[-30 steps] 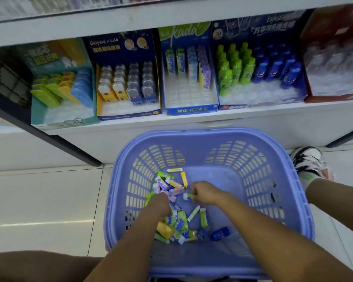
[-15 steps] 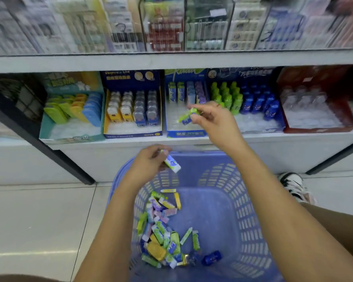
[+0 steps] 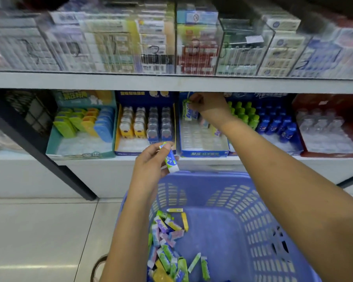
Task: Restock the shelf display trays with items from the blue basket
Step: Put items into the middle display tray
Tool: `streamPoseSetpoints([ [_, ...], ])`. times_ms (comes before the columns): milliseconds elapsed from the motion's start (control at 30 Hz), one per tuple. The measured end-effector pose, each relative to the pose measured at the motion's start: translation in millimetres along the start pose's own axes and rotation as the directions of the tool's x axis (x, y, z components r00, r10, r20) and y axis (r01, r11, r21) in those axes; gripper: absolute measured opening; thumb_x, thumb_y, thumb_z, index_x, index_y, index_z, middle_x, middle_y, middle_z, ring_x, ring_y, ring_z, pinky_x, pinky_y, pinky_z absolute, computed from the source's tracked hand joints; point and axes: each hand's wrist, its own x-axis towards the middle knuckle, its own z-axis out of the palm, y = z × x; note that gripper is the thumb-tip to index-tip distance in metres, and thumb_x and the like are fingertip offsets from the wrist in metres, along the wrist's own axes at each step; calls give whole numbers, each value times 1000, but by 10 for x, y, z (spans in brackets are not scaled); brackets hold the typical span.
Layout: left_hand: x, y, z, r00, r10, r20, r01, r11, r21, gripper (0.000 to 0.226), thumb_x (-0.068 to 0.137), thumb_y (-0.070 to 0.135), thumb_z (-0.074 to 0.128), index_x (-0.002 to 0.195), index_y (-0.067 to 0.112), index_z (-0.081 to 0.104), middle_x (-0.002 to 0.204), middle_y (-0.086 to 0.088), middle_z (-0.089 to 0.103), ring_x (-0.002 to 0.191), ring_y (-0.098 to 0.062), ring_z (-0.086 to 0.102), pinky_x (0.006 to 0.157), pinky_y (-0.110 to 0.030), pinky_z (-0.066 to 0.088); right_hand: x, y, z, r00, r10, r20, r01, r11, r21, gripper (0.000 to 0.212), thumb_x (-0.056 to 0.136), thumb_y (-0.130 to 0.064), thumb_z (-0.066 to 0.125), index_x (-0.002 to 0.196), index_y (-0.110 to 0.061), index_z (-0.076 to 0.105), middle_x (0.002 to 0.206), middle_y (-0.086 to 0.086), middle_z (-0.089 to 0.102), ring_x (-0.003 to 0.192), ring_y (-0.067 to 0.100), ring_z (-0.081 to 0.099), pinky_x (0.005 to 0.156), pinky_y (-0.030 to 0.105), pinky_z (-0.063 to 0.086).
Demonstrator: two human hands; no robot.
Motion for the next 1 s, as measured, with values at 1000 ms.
streamPoseSetpoints([
  [1000,31,-69,235,964,249,93,-266,902,339,12,92,20,59,103,21,64,90,2,72,72,-4,66,63,-14,50,-861,-227,-307,925,-134,355,-38,897,440,11,80,-6,70,89,-13,69,71,-4,70,63,5,65,64,16,53],
])
